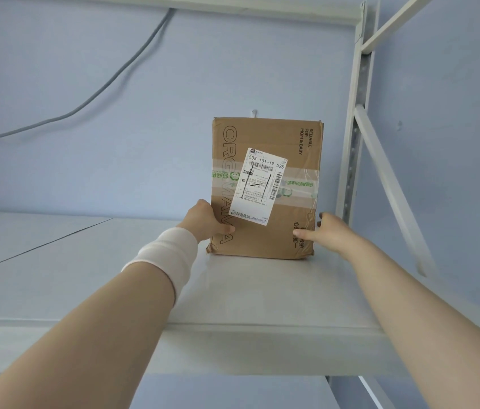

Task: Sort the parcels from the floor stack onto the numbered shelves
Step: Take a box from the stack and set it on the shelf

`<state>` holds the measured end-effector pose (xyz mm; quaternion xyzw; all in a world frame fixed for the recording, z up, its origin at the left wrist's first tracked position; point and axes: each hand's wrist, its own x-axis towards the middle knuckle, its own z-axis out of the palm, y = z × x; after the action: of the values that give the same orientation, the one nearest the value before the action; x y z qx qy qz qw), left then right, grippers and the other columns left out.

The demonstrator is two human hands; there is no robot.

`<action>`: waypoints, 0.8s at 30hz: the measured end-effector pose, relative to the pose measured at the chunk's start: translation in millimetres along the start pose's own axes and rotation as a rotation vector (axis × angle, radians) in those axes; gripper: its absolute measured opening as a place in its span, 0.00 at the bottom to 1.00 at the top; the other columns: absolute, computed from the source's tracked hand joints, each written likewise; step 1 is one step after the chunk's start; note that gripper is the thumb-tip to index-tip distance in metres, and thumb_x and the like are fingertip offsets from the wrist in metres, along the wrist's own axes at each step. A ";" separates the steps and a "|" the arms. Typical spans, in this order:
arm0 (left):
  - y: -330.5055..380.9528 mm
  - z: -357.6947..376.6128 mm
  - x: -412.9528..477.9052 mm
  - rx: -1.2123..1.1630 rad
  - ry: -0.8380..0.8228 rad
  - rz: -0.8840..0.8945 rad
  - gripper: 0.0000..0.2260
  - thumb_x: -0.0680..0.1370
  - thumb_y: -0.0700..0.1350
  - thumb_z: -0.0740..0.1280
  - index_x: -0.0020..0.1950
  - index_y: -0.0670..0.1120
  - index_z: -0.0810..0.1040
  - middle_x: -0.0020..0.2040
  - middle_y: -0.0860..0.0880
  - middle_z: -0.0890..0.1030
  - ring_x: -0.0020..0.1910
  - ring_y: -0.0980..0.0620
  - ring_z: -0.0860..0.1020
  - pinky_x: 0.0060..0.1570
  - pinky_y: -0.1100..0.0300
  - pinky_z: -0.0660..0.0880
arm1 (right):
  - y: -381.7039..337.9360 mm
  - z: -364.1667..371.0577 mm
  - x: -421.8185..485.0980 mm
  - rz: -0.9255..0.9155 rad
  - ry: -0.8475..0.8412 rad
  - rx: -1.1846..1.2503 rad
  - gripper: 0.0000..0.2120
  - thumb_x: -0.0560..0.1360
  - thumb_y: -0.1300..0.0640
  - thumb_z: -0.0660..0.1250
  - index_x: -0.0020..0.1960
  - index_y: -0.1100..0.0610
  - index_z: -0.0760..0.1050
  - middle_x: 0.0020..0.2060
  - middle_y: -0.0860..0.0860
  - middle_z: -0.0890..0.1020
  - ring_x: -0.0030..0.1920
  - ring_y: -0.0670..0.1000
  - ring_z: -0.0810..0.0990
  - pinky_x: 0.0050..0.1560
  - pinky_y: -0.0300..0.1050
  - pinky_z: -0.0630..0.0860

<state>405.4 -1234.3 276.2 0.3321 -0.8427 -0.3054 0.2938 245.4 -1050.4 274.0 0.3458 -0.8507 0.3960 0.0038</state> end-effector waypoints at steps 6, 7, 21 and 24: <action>3.7 -3.3 -38.1 0.032 0.095 -0.017 0.31 0.74 0.45 0.71 0.69 0.37 0.60 0.67 0.41 0.70 0.61 0.44 0.70 0.50 0.60 0.64 | -1.6 -4.6 -22.0 -0.007 0.048 -0.130 0.37 0.73 0.46 0.70 0.71 0.66 0.60 0.70 0.60 0.66 0.68 0.58 0.67 0.62 0.47 0.67; 3.9 -4.3 -45.0 0.028 0.101 -0.016 0.30 0.74 0.45 0.71 0.69 0.37 0.61 0.67 0.41 0.70 0.60 0.44 0.71 0.50 0.60 0.64 | -2.5 -3.7 -27.0 -0.011 0.059 -0.137 0.37 0.72 0.46 0.70 0.71 0.65 0.60 0.70 0.59 0.66 0.68 0.58 0.67 0.62 0.47 0.67; 17.7 -32.9 -147.2 0.065 0.039 0.069 0.27 0.76 0.46 0.69 0.70 0.39 0.62 0.67 0.43 0.71 0.65 0.45 0.71 0.54 0.59 0.67 | -39.8 9.4 -139.0 -0.100 0.107 -0.149 0.33 0.69 0.44 0.72 0.68 0.58 0.67 0.64 0.56 0.72 0.63 0.57 0.72 0.59 0.48 0.72; 16.0 -42.8 -169.9 0.073 -0.001 0.098 0.27 0.76 0.46 0.69 0.70 0.39 0.62 0.67 0.43 0.72 0.65 0.45 0.71 0.57 0.58 0.68 | -51.9 14.5 -168.1 -0.092 0.123 -0.160 0.35 0.71 0.46 0.71 0.72 0.58 0.63 0.67 0.56 0.69 0.67 0.57 0.69 0.64 0.49 0.69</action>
<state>532.2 -1112.8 265.4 0.3009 -0.8687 -0.2598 0.2954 407.8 -985.1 251.7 0.3579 -0.8609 0.3470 0.1019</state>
